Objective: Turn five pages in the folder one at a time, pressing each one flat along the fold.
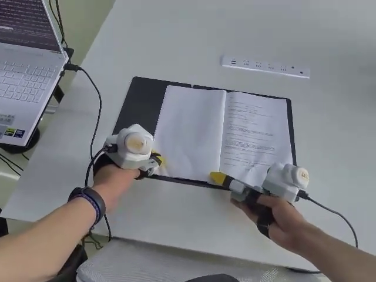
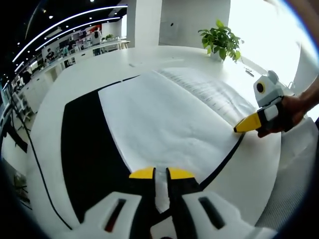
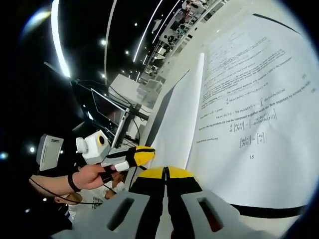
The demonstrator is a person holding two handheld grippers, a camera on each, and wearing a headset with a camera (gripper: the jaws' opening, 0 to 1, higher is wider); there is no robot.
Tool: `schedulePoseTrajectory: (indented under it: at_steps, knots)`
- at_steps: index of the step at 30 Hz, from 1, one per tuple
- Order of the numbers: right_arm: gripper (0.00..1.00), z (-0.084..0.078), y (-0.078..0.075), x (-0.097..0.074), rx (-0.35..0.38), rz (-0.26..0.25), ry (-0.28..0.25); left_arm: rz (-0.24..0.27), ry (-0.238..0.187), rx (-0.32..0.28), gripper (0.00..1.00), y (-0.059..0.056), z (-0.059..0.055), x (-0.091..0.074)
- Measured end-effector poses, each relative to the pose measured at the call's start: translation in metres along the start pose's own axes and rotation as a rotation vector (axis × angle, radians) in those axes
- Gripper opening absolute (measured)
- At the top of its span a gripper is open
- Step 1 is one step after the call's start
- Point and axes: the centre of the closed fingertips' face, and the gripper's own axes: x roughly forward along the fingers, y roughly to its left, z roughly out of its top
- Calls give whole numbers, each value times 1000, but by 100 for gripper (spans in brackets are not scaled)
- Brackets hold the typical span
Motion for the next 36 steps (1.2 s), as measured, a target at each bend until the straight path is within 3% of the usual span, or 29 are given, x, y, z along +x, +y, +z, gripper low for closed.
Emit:
schedulePoseTrajectory:
  at_steps: [5, 12, 18, 21, 28, 31, 34, 36]
  knots:
    - [0, 1, -3, -12, -32, -28, -8, 0, -2, -6, 13, -4, 2, -7]
    - [4, 15, -2, -30, -71, -61, -65, 7, -37, -17, 18, -8, 12, -21]
    - [13, 25, -2, -48, -116, -86, -79, 7, -65, -11, 24, -14, 20, -32]
    - [21, 28, -3, -57, -188, -114, -59, 15, -83, -9, 25, -16, 26, -40]
    - [26, 44, -4, -79, -272, -153, -76, 20, -106, 1, 31, -22, 36, -52]
    - [30, 52, -4, -90, -307, -179, -84, 27, -109, -11, 33, -18, 36, -53]
    - [36, 58, -3, -100, -328, -198, -87, 39, -129, -7, 35, -16, 42, -62]
    - [42, 62, 0, -107, -381, -199, -95, 46, -131, -1, 36, -15, 44, -66]
